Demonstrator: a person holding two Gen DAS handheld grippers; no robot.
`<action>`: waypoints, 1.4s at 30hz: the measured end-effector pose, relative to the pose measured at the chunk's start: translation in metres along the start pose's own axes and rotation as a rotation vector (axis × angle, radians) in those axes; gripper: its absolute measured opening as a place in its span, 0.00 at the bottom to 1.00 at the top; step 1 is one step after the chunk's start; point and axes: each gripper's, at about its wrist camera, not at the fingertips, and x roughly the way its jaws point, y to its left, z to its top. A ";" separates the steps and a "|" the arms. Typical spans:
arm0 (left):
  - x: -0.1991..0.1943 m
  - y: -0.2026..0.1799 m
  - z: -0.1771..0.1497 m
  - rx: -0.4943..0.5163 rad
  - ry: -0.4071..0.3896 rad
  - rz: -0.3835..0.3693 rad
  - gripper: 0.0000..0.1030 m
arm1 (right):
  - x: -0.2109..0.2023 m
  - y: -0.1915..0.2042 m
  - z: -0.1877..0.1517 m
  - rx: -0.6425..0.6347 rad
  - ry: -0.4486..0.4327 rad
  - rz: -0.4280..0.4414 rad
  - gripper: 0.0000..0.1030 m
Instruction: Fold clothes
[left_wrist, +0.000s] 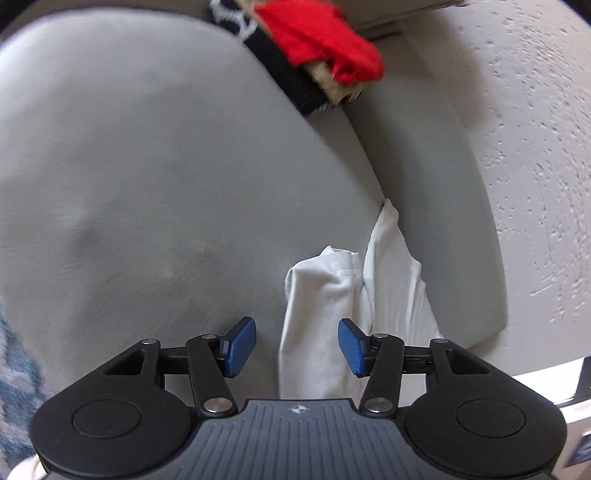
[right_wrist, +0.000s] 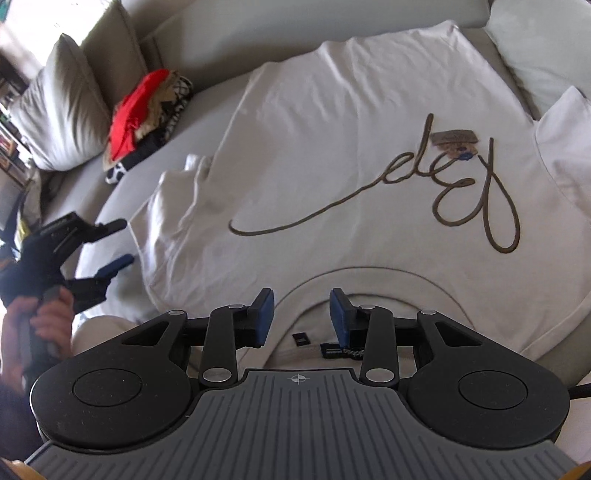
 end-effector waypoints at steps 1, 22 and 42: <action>0.007 -0.001 0.006 -0.001 0.022 -0.016 0.47 | 0.002 -0.001 0.000 0.007 0.003 -0.006 0.39; -0.022 -0.096 -0.019 0.554 -0.227 0.118 0.01 | 0.016 -0.007 0.004 -0.001 0.013 -0.043 0.41; -0.023 -0.095 -0.010 0.470 -0.187 0.239 0.39 | -0.007 -0.030 0.000 0.054 0.029 -0.004 0.50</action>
